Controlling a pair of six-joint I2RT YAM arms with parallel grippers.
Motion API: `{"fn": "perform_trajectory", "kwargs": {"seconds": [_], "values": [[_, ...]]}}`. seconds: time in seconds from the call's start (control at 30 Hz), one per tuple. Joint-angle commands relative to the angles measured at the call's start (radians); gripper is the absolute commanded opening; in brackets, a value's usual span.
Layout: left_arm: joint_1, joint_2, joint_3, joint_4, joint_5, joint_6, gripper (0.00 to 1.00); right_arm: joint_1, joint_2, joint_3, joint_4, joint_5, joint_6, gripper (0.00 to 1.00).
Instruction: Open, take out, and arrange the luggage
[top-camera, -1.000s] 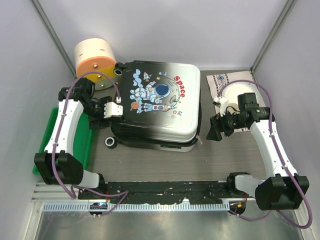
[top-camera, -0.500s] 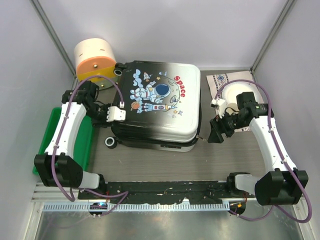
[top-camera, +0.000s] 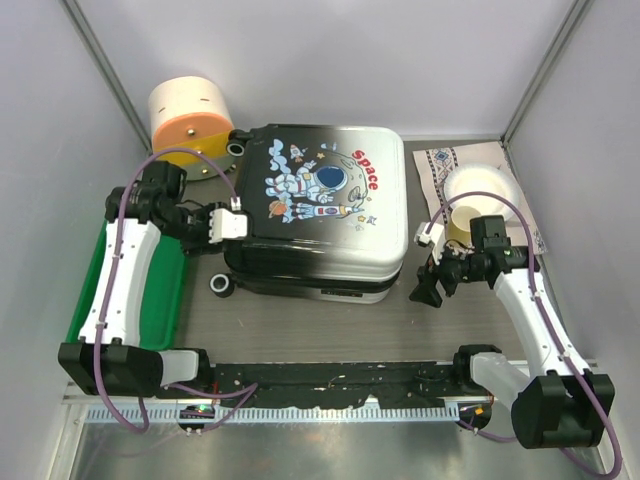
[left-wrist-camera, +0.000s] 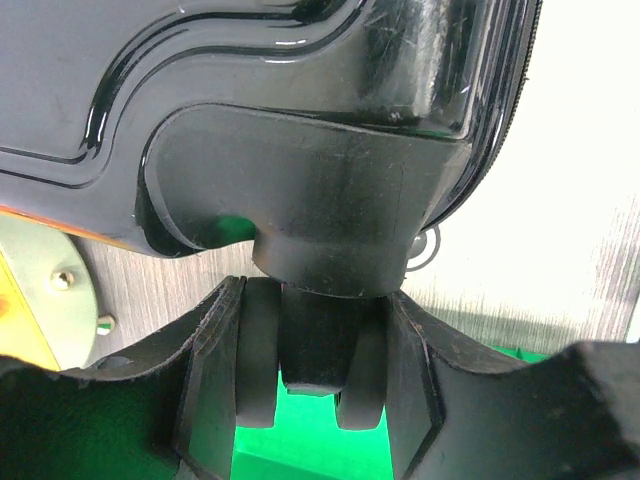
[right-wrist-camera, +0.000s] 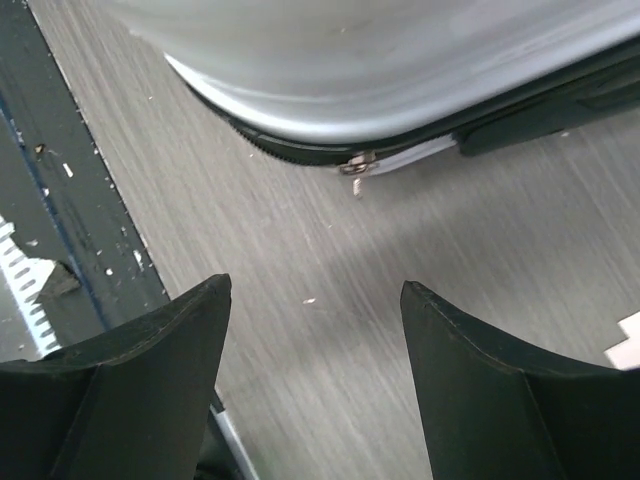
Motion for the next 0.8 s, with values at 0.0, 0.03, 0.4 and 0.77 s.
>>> {"fn": "perform_trajectory", "kwargs": {"seconds": [0.0, 0.03, 0.4, 0.77], "values": [[0.026, -0.019, 0.004, -0.107, 0.059, -0.073, 0.00, 0.004, 0.011, -0.023, 0.144, -0.070, -0.027, 0.74], [0.026, -0.016, -0.016, -0.092, 0.054, -0.071, 0.00, 0.004, 0.003, -0.051, 0.163, -0.087, -0.039, 0.74], [0.032, 0.020, -0.097, -0.026, 0.025, -0.037, 0.00, 0.004, -0.035, -0.234, 0.551, -0.220, -0.010, 0.58], [0.094, 0.074, -0.007, -0.055, 0.007, -0.033, 0.00, 0.007, -0.017, -0.303, 0.620, -0.251, -0.046, 0.50]]}}
